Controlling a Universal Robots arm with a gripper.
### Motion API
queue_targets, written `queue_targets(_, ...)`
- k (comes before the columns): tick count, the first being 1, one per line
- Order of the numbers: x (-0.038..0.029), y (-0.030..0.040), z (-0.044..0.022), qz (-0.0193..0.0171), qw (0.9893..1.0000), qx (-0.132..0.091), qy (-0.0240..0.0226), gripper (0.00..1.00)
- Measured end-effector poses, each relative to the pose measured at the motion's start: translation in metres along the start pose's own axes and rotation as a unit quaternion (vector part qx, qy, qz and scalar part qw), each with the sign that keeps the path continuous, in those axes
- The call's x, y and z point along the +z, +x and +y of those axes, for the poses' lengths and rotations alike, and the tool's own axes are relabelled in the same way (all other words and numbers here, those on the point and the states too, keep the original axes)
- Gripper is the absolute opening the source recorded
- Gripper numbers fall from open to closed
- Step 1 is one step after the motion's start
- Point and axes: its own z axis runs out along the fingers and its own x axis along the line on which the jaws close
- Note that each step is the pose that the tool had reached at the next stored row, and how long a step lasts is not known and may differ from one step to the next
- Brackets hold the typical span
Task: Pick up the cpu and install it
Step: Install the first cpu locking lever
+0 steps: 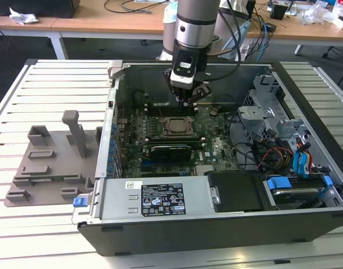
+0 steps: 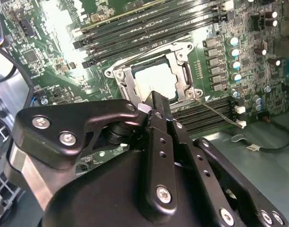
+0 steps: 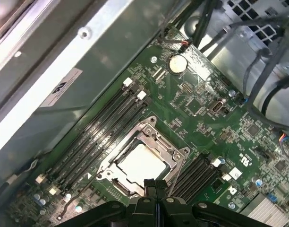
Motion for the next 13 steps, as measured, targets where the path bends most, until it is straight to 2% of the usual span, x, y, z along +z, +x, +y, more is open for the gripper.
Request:
queue_targets(3,0.0000,0.0000,0.0000,-0.0014,0.9998,-0.019,-0.0005,0.11)
queue_targets(5,0.0000,0.0000,0.0000,-0.0028,0.9993,-0.037,-0.0010,0.11)
queue_targets(7,0.0000,0.0000,0.0000,-0.0041,0.9985,-0.054,-0.0015,0.11)
queue_targets(9,0.0000,0.0000,0.0000,-0.0056,0.9972,-0.075,-0.0021,0.11)
queue_targets(11,0.0000,0.0000,0.0000,-0.0063,0.9964,-0.084,-0.0023,0.11)
queue_targets(13,0.0000,0.0000,0.0000,-0.0075,0.9949,-0.100,-0.0028,0.11)
